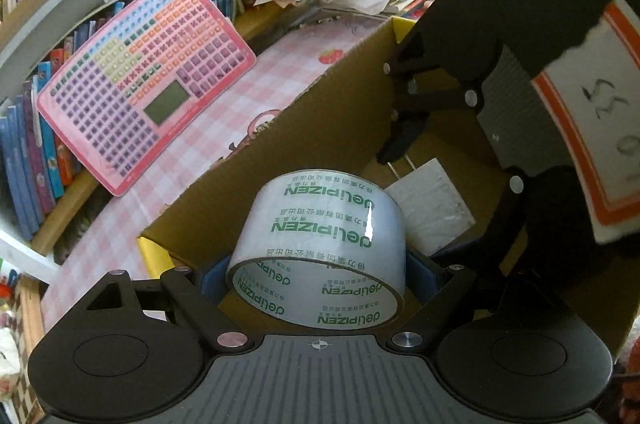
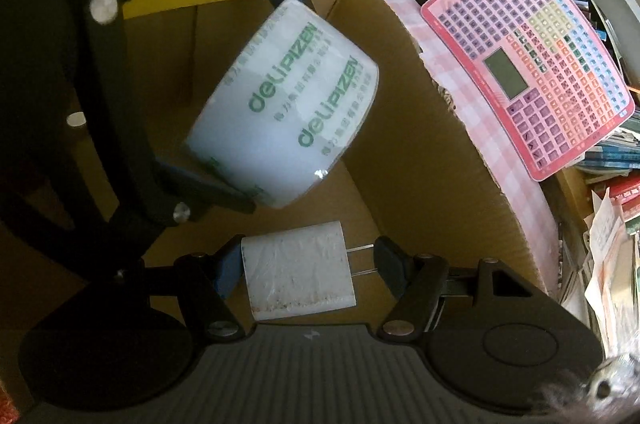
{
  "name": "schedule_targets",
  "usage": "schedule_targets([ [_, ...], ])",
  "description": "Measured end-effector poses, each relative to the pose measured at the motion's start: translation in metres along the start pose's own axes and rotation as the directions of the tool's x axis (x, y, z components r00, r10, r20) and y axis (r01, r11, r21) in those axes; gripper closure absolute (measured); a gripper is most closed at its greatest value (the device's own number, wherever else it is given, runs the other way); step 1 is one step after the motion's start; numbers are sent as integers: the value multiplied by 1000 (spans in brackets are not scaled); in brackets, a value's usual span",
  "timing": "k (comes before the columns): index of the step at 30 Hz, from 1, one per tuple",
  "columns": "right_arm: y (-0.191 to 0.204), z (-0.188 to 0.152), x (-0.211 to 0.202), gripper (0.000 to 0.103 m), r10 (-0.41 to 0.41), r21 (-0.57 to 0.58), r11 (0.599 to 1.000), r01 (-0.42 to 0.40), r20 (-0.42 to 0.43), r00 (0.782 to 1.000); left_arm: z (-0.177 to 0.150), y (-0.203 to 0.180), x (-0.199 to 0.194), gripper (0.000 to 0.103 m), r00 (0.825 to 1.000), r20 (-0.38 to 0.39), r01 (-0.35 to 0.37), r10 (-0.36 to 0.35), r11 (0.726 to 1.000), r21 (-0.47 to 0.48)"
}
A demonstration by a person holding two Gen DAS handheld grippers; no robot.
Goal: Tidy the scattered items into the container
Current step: 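Lower both tools into the box and release the tape roll and plug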
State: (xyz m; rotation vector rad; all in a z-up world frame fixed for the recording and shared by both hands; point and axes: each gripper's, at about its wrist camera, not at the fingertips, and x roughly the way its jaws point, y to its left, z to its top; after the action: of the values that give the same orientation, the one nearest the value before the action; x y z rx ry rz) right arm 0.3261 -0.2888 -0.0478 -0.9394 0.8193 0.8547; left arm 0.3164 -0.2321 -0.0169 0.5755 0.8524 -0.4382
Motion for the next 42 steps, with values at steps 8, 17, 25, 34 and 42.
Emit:
schedule_targets([
  [8,4,1,-4,33,9,-28,1000,-9,15,1000,-1,-1,2,14,1000,-21,-17,17,1000,-16],
  [17,5,0,-12,23,4,-35,999,-2,38,999,-4,-2,1,10,999,-28,-34,33,998,-46],
  [25,18,-5,-17,23,17,-157,988,-5,78,997,-13,-11,-7,10,999,-20,-38,37,997,-71],
  [34,17,-3,-22,17,-20,-123,992,31,88,996,-22,-13,-20,9,999,18,-43,46,993,-106],
  [42,21,-5,-47,14,-69,-50,996,76,126,990,-27,-12,-41,5,992,90,-75,87,989,-130],
])
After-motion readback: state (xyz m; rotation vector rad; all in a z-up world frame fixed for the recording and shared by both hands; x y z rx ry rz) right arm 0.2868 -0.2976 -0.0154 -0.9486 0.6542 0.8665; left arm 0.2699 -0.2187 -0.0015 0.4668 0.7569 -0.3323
